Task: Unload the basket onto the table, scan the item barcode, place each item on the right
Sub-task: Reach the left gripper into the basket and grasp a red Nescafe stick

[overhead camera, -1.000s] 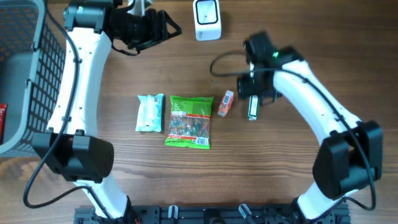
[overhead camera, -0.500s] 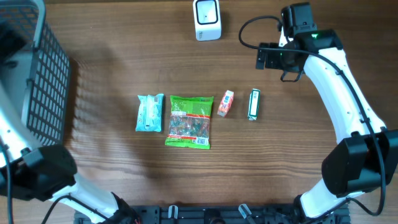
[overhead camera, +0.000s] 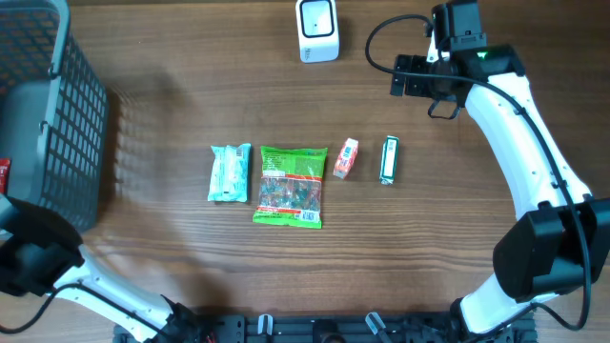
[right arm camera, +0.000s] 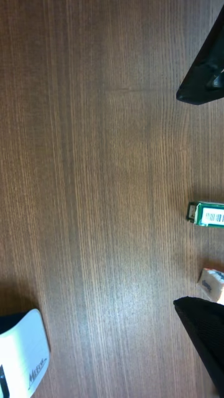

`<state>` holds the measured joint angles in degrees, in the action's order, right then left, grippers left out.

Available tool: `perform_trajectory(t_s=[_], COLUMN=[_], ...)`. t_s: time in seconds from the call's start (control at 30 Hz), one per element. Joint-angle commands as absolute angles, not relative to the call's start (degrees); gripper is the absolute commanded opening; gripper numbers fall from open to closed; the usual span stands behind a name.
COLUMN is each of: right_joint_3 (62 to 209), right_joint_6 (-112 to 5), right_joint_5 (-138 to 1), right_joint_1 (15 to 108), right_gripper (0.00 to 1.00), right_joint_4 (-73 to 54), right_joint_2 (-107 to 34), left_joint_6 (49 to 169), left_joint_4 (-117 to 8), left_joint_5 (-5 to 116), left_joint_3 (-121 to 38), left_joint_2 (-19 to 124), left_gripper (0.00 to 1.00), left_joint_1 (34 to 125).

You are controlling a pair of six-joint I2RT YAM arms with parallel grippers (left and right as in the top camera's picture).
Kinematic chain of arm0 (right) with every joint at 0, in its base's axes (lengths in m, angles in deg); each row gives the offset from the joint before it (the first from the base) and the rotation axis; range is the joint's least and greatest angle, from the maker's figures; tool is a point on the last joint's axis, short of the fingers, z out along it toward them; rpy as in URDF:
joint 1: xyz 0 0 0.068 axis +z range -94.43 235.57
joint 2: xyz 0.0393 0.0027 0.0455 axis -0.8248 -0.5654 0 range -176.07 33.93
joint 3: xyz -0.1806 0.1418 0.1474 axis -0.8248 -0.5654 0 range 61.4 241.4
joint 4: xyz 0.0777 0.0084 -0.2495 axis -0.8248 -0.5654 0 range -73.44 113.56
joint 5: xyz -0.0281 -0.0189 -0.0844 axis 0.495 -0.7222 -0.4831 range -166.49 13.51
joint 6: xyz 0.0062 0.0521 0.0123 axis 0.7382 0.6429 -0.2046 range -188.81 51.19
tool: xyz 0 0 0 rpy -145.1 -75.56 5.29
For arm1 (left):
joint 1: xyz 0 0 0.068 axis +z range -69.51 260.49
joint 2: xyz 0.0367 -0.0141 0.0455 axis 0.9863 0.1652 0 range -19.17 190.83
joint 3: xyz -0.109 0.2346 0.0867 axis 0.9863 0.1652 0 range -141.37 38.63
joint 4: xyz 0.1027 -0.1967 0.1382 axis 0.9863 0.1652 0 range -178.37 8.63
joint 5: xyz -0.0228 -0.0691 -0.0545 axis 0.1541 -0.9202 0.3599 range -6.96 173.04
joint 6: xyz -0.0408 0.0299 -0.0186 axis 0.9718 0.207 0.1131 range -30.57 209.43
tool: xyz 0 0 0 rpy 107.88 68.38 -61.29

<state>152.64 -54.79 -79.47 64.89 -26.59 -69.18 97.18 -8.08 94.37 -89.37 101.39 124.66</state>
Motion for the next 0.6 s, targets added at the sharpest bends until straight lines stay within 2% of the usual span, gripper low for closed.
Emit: perform_trajectory(t_s=[0.0, 0.17, 0.27, 0.57], right_joint_3=[153.2, 153.2, 153.2, 153.2], right_joint_6=[-54.2, -54.2, -54.2, -54.2], right_joint_5=[-79.4, -79.4, -79.4, -79.4], right_joint_1=[65.0, 65.0, 65.0, 65.0], right_gripper=[1.00, 1.00, 1.00, 1.00], right_joint_4=[-26.4, -26.4, -26.4, -26.4], right_joint_2=[-68.6, -68.6, -68.6, -68.6], left_joint_6=[95.2, 92.3, 88.3, 79.0], left_joint_4=[-8.4, -8.4, -8.9, -11.9], left_joint_5=[95.1, 94.9, 92.8, 87.7], left_joint_3=[-89.8, -89.8, -89.8, -89.8], left_joint_2=[105.5, 110.2, 112.1, 113.2], left_gripper=[0.89, 0.87, 0.81, 0.77], left_joint_1=[126.9, 127.5, 127.6, 127.6])
